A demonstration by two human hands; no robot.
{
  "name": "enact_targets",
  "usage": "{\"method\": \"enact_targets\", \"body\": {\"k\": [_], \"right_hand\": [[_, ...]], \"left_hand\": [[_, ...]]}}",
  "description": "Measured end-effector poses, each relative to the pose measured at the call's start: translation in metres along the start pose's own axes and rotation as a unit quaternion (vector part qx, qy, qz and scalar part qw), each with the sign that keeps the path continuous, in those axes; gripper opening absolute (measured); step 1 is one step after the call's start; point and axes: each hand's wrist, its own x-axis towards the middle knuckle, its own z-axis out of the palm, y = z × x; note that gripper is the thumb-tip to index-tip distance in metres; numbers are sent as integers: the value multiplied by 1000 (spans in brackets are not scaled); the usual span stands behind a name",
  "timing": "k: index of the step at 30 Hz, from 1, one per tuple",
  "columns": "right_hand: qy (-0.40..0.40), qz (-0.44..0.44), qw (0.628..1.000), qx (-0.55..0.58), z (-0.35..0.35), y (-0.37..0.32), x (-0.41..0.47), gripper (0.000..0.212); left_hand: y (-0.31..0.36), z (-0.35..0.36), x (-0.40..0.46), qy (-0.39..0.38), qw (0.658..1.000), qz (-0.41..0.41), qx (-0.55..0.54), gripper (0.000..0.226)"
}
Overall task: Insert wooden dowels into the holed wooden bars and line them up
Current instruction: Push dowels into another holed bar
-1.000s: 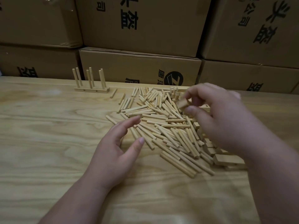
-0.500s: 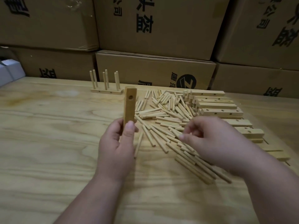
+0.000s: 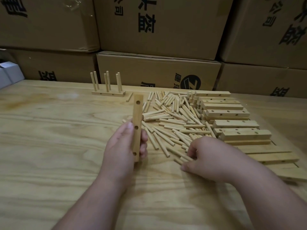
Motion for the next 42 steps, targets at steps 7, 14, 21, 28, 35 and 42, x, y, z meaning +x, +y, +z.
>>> {"method": "enact_targets", "body": {"k": [7,14,21,28,35,42], "right_hand": [[15,-10,1000,-19,4,0,-2,40],[47,-41,997,-37,4,0,-3,39],[150,-64,986,38,1,-2,-1,28],[156,-108,958,216,0,-6,-3,19],[161,-159,944,239,-6,-6,-6,17],[120,-163,954,222,-8,-4,-8,17]], "left_hand": [[5,2,0,-86,986,-94,-105,25],[5,9,-5,-144,958,-224,-110,16],[3,12,-5,-129,961,-235,-67,38],[3,10,-3,-134,958,-244,-72,41],[3,10,-3,-124,962,-236,-64,45],[2,8,-2,-113,962,-236,-71,37]]}}
